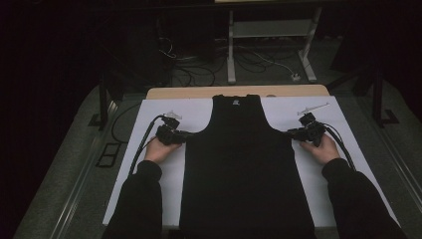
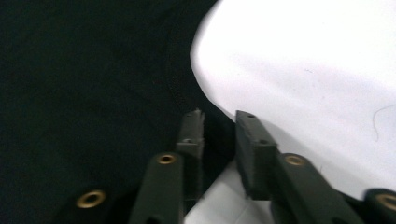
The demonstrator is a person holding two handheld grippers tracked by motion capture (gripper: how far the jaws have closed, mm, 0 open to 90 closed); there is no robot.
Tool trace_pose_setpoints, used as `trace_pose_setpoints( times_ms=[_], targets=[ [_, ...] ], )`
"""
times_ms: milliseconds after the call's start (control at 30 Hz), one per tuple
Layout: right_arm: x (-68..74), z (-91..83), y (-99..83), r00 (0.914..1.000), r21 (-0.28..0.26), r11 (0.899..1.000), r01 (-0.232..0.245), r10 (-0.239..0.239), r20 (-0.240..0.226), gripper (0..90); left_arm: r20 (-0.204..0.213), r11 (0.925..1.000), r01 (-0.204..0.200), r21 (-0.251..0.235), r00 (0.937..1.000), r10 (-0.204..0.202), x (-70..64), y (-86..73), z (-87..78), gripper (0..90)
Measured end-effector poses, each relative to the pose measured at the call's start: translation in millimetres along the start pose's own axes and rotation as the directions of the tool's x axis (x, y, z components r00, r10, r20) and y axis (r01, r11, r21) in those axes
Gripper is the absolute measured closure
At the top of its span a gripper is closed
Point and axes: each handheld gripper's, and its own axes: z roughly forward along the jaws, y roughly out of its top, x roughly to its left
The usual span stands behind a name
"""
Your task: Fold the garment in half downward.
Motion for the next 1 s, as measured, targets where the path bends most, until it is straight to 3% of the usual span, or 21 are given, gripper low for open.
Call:
trace_pose_setpoints(
  times_ms=[100,233,367,567,833,1000],
  targets=[
    [0.6,0.8,0.1,1.0000,-0.001,1.000,-0.002,0.002,0.004,79.5,-0.006,1.0000,0.008,0.003,0.9999,-0.008,-0.6,0.0,0.2,80.2],
    [1.0,0.4,0.3,0.9999,0.004,1.000,-0.012,0.012,-0.001,81.9,-0.017,0.9999,0.011,0.001,0.9998,-0.011,-2.0,-0.3,-0.1,85.3],
    [0.0,-0.5,0.2,0.9995,0.006,1.000,-0.028,0.029,-0.009,82.8,-0.002,0.9984,0.057,-0.006,0.9984,-0.057,-0.3,0.5,-1.8,86.0],
    [-4.6,-3.3,-0.5,0.9944,-0.007,0.996,-0.087,0.087,-0.060,83.3,0.023,0.9953,0.094,-0.020,0.9953,-0.094,-0.2,1.3,-5.9,86.2],
    [-4.8,-11.4,1.2,0.9823,-0.049,0.988,-0.149,0.142,-0.122,83.7,0.038,0.9932,0.101,-0.058,0.9944,-0.099,-3.8,5.5,-16.8,86.3],
    [-0.8,-15.8,2.0,0.9801,-0.062,0.986,-0.152,0.142,-0.138,83.6,0.058,0.9906,0.115,-0.074,0.9921,-0.111,-4.2,5.9,-21.9,86.3]
  ],
)
